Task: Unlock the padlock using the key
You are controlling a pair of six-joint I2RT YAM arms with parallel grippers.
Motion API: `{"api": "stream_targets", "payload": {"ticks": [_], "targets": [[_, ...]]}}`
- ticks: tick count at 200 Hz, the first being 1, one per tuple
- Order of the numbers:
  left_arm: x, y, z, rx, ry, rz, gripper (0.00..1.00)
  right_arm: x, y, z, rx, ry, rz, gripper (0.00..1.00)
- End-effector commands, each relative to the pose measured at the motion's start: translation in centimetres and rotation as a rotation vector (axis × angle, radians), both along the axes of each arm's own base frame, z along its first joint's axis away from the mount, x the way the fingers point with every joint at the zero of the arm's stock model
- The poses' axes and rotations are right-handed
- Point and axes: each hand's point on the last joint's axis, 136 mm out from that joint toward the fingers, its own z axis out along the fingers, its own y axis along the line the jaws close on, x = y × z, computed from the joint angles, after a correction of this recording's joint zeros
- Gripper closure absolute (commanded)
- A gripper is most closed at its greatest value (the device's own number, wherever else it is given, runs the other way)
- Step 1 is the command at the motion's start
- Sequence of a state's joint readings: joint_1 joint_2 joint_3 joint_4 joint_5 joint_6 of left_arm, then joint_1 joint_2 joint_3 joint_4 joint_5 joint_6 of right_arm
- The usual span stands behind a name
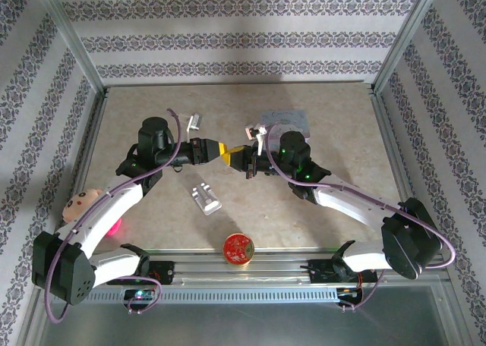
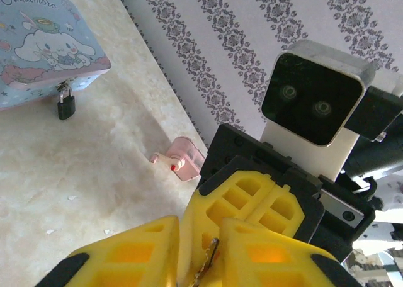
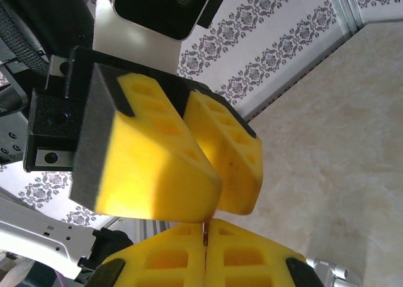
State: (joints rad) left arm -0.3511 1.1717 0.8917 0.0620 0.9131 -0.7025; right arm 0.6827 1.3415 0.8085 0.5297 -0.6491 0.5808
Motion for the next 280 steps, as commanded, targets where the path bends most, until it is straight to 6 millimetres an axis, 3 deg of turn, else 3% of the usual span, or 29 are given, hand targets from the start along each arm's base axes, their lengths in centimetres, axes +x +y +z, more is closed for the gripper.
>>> {"api": "stream_targets", "payload": {"ticks": [1, 24, 30, 54, 83, 206, 280], "targets": [[-0.1, -0.1, 0.7, -0.029, -0.039, -0.031, 0.83, -0.2, -0.2, 1.2, 0.038, -0.028, 0.012, 1.0], [0.0, -0.1, 0.7, -0.041, -0.039, -0.026, 1.0, -0.1, -0.2, 1.0, 0.037, -0.022, 0.01, 1.0], [0.1, -0.1, 0.8, -0.045, -0.042, -0.019, 1.0, -0.1, -0.2, 0.9, 0.036, -0.018, 0.008, 1.0], [0.5, 0.2, 1.5, -0.07, -0.071, 0.021, 1.0, 0.1, -0.4, 0.5, 0.037, -0.001, -0.009, 0.82], [0.8, 0.3, 2.1, -0.097, -0.086, 0.043, 1.0, 0.0, -0.5, 0.5, 0.053, 0.012, -0.013, 0.75], [1.5, -0.2, 2.4, -0.16, -0.059, 0.034, 1.0, 0.8, -1.1, 1.3, 0.106, 0.004, -0.046, 0.68], [1.8, -0.1, 2.3, -0.169, -0.054, 0.045, 1.0, 1.0, -1.0, 1.2, 0.116, 0.009, -0.043, 0.69]]}}
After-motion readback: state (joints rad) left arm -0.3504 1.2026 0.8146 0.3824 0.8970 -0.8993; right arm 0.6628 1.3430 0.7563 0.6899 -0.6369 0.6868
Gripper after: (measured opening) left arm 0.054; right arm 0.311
